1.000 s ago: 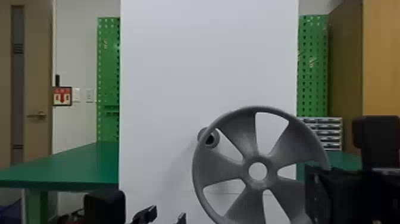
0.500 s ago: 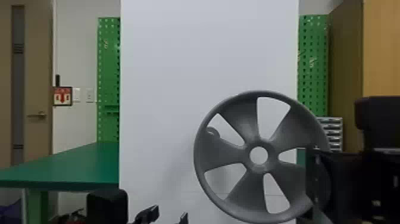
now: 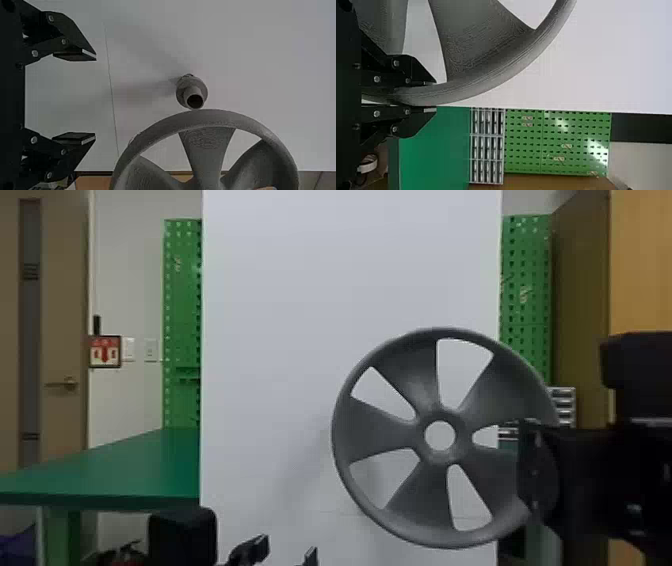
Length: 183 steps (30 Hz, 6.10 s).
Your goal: Hold the wheel and insert it
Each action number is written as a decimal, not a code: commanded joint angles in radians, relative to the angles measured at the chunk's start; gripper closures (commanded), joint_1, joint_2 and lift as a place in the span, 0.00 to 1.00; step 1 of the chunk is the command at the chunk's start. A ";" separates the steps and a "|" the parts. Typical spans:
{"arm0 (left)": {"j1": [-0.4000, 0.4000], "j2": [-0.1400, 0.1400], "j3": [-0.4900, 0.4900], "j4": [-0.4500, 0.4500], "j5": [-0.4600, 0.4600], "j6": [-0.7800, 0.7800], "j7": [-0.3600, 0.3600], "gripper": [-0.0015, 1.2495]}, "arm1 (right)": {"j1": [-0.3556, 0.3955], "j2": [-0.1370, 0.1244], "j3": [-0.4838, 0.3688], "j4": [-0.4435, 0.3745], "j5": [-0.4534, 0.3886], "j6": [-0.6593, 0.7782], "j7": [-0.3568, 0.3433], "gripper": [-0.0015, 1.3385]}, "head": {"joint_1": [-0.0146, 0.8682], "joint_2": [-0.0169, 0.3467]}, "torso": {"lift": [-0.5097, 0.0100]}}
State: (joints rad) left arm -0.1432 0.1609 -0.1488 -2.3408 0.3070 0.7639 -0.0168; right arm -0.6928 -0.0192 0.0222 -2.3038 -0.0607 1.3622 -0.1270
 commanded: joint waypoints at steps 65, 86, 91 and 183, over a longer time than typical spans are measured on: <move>-0.015 0.005 -0.003 0.009 0.029 0.000 -0.011 0.42 | -0.053 0.020 0.068 0.110 0.010 -0.048 0.000 0.84 | 0.02 0.34 | 0.06; -0.018 0.008 -0.008 0.012 0.027 0.002 -0.011 0.42 | -0.073 0.020 0.151 0.147 -0.005 -0.084 0.000 0.84 | 0.02 0.34 | 0.06; -0.021 0.009 -0.011 0.012 0.027 0.002 -0.011 0.42 | -0.083 0.020 0.165 0.156 -0.010 -0.094 0.000 0.84 | 0.02 0.34 | 0.06; -0.029 0.012 -0.018 0.018 0.026 0.003 -0.011 0.43 | -0.140 0.020 0.211 0.374 -0.125 -0.293 -0.112 0.84 | 0.02 0.34 | 0.06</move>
State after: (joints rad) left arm -0.1718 0.1733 -0.1672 -2.3224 0.3340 0.7670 -0.0276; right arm -0.8284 0.0000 0.2326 -1.9593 -0.1840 1.0973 -0.2393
